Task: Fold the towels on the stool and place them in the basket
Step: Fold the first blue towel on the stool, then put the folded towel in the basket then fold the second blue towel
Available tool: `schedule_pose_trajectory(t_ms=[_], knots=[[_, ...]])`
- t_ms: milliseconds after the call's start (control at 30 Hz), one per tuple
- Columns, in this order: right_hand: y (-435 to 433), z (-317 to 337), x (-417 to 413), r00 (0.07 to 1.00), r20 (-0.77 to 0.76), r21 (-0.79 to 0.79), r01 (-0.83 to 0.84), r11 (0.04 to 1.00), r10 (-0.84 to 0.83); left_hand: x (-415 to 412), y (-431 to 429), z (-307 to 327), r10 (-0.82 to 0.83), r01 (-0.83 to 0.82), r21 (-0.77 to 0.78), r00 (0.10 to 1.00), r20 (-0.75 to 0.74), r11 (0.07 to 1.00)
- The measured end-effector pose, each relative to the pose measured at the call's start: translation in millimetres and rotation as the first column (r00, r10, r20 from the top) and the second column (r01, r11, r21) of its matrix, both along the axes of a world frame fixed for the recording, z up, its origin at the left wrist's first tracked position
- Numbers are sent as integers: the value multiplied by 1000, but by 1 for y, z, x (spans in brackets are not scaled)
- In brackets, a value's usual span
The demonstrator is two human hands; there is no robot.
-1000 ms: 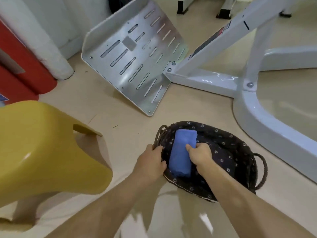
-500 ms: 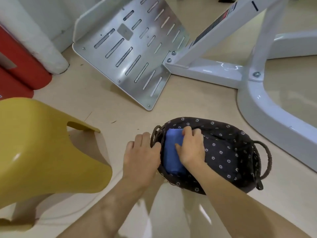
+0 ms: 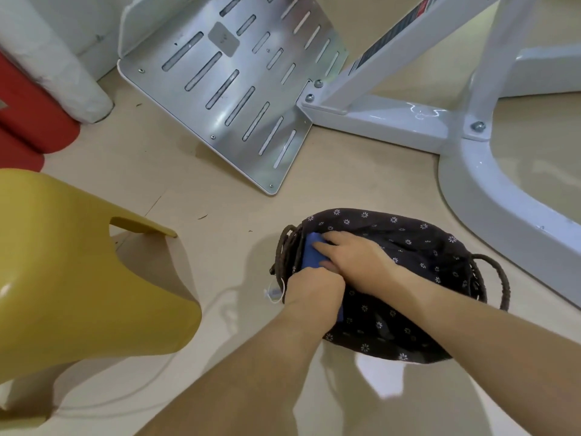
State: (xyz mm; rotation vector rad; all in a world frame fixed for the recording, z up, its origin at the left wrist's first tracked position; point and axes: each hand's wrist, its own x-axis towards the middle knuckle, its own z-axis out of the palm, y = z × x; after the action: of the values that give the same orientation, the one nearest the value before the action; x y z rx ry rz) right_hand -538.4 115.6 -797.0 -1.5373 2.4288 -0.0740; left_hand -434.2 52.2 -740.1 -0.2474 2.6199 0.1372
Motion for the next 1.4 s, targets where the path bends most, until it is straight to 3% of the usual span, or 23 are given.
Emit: schedule_pose_trajectory(t_ms=[167, 300, 367, 467, 600, 800, 967, 1067, 1167, 1233, 1400], knots=[[-9, 4, 1, 999, 20, 31, 49, 998, -50, -2, 3, -5, 14, -17, 71, 999, 42, 997], [7, 12, 9, 991, 12, -62, 137, 989, -137, 0, -1, -1, 23, -23, 3, 997, 69, 1000], [15, 12, 16, 995, 24, -37, 99, 994, -98, 0, -3, 1, 33, -32, -5, 998, 59, 999], [20, 12, 21, 999, -29, 38, 16, 999, -14, -5, -4, -2, 163, -170, 55, 980, 114, 984], [20, 7, 17, 994, 106, 132, -8, 991, -6, -18, -7, -14, 202, -217, 61, 961, 189, 974], [9, -3, 20, 970, 215, 238, 62, 969, -114, -19, -8, -36, 355, -380, 143, 919, 173, 914], [9, 9, 22, 946, 233, 331, 140, 933, -225, -10, -15, -5, 27, -54, 105, 971, 239, 993], [9, 28, 33, 899, 261, 271, 281, 921, -351, 10, -22, 25, -36, 35, 190, 999, 4, 981], [14, 55, 57, 822, 318, 131, 456, 880, -473, 43, -31, 58, 48, 8, 267, 978, -203, 964], [21, 84, 77, 791, 318, 57, 534, 844, -522, 66, -34, 82, 197, -96, 347, 943, -269, 933], [42, 196, 139, 699, 437, 64, 603, 795, -566, 126, -22, 171, 528, -360, 571, 835, -155, 738]])
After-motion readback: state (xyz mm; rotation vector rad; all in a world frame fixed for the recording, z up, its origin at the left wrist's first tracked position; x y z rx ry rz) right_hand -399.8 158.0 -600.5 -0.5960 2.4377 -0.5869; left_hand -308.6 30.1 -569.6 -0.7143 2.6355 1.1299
